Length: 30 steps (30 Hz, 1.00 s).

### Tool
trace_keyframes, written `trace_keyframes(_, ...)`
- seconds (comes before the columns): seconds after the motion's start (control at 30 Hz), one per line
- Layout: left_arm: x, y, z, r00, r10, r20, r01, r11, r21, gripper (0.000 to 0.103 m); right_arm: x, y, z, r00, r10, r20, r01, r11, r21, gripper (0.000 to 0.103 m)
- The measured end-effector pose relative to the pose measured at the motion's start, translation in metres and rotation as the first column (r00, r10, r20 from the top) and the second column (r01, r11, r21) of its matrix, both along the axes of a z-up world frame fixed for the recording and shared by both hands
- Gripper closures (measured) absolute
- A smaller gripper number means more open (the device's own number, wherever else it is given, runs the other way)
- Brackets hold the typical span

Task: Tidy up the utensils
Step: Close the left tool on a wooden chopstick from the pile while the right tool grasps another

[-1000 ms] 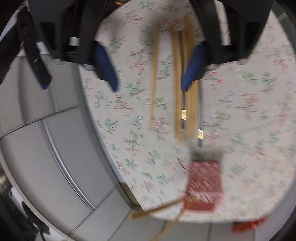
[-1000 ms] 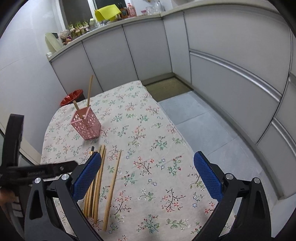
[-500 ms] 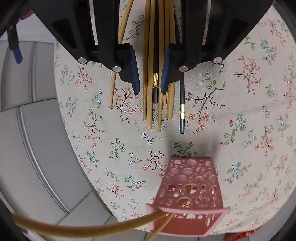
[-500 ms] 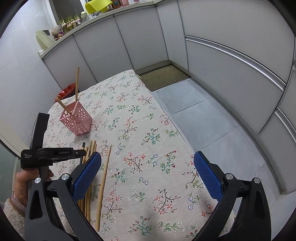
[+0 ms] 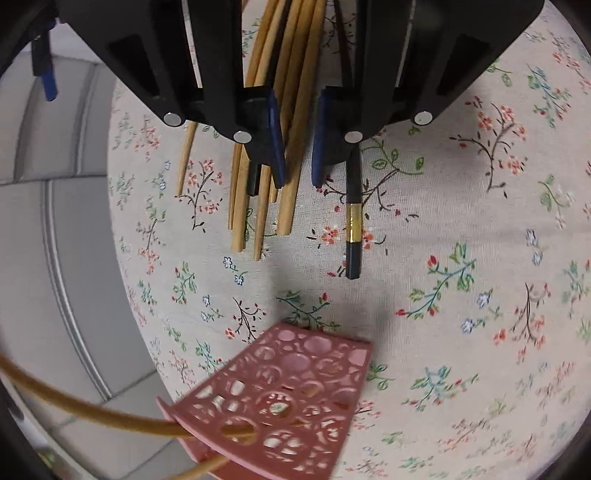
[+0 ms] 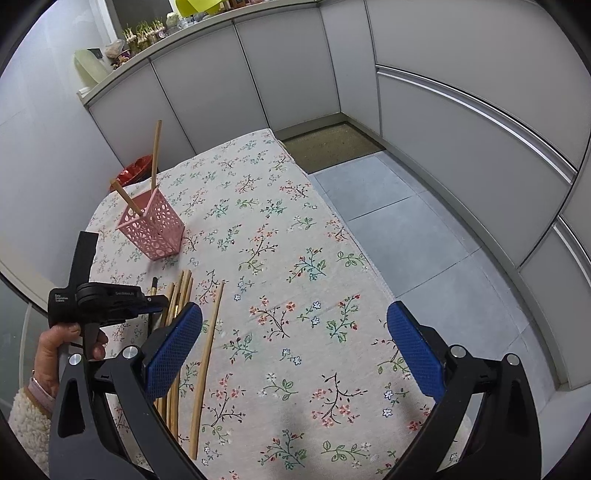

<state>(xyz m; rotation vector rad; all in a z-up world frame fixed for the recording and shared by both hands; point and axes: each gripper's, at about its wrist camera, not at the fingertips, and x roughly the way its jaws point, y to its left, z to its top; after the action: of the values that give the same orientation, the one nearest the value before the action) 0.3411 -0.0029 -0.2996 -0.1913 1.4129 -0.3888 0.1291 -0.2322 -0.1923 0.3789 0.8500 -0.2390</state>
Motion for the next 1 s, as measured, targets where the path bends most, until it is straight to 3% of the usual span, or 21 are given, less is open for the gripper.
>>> trace_keyframes(0.27, -0.005, -0.036, 0.001, 0.993, -0.098, 0.062, 0.081, 0.969, 0.233, 0.087, 0.0, 0.0, -0.001, 1.0, -0.003, -0.002, 0.003, 1.0, -0.013, 0.007)
trace_keyframes(0.33, -0.009, -0.039, 0.001, 0.989, -0.108, 0.099, 0.078, 0.959, 0.272, 0.095, 0.001, -0.001, -0.001, 1.0, -0.009, -0.006, 0.009, 1.0, -0.013, 0.007)
trace_keyframes(0.5, -0.02, -0.017, 0.006, 0.987, -0.042, 0.157, 0.011, 0.981, 0.195, 0.096, 0.008, 0.0, -0.004, 0.999, -0.023, -0.031, 0.022, 0.999, -0.031, 0.007)
trace_keyframes(0.63, -0.044, 0.009, 0.038, 0.971, -0.029, 0.239, -0.007, 0.989, 0.147, 0.096, 0.031, 0.013, -0.018, 0.996, -0.015, -0.092, 0.012, 0.999, -0.032, 0.007)
trace_keyframes(0.7, -0.055, 0.02, 0.057, 0.959, -0.039, 0.282, -0.006, 0.988, 0.155, 0.096, 0.053, 0.022, -0.034, 0.987, -0.006, -0.161, 0.011, 0.999, 0.032, 0.009)
trace_keyframes(0.83, -0.071, 0.036, 0.085, 0.938, -0.028, 0.344, -0.021, 0.99, 0.139, 0.096, 0.11, 0.044, -0.064, 0.948, 0.002, -0.317, 0.044, 0.99, 0.136, 0.018)
trace_keyframes(0.87, -0.07, 0.04, 0.094, 0.935, -0.022, 0.355, -0.028, 0.99, 0.135, 0.096, 0.124, 0.052, -0.074, 0.932, 0.004, -0.362, 0.051, 0.989, 0.142, 0.02)
trace_keyframes(0.93, -0.072, 0.049, 0.104, 0.924, -0.01, 0.383, -0.044, 0.991, 0.13, 0.096, 0.144, 0.067, -0.09, 0.902, 0.003, -0.432, 0.061, 0.989, 0.134, 0.033)
trace_keyframes(1.0, -0.074, 0.052, 0.11, 0.916, -0.008, 0.401, -0.048, 0.991, 0.129, 0.096, 0.154, 0.077, -0.104, 0.875, -0.01, -0.485, 0.087, 0.987, 0.137, 0.037)
